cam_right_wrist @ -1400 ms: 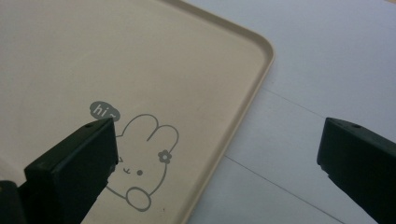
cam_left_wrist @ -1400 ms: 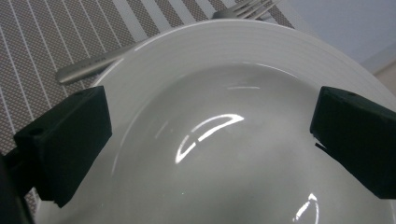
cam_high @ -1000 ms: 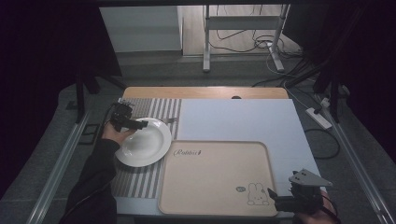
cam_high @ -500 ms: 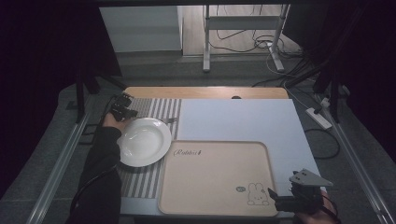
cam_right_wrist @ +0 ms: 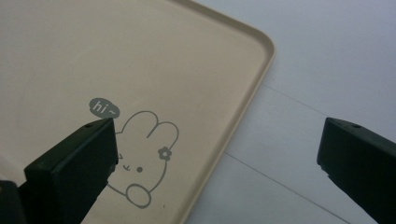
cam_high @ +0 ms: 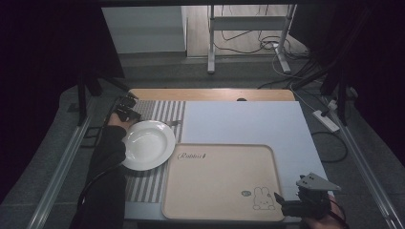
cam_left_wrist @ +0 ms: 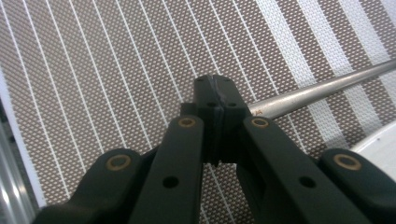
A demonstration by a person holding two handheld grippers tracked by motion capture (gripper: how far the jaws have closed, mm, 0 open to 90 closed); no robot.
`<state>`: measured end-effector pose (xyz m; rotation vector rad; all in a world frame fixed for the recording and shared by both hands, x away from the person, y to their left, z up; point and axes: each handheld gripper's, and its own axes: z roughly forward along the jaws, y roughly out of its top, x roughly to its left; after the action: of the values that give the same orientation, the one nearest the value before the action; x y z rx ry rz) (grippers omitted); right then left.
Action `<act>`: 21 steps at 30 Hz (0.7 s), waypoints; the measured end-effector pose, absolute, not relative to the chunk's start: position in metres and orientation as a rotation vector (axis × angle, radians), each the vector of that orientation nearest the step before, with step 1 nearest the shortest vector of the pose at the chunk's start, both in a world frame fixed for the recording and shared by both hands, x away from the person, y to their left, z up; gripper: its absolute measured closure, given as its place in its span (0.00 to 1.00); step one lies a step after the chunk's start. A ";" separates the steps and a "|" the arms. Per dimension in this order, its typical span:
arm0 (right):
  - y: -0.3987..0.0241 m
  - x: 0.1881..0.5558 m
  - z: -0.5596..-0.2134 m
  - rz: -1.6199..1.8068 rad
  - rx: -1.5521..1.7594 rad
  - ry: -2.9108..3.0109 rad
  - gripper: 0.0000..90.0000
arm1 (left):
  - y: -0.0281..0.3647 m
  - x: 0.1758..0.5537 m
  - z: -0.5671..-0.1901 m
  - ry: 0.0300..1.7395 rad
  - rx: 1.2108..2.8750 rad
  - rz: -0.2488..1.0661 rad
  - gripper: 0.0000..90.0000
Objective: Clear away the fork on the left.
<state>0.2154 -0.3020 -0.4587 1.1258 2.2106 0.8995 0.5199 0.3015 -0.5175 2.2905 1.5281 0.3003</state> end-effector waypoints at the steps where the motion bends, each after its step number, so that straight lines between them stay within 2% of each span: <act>1: -0.302 0.215 -0.459 0.899 1.126 2.211 0.00 | 0.302 0.520 -0.518 1.529 2.315 0.316 0.99; 9: -0.301 0.215 -0.459 0.893 1.124 2.211 0.00 | 0.308 0.519 -0.522 1.520 2.266 0.298 0.99; 11: -0.301 0.215 -0.459 0.897 1.123 2.209 0.00 | 0.309 0.516 -0.522 1.509 2.252 0.253 0.99; 21: -0.300 0.215 -0.459 0.887 1.112 2.215 0.00 | 0.309 0.502 -0.519 1.428 2.336 0.132 0.99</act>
<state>0.2146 -0.3003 -0.4590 1.1116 2.2147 0.8873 0.5022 0.3091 -0.5194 2.3356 1.4281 0.1317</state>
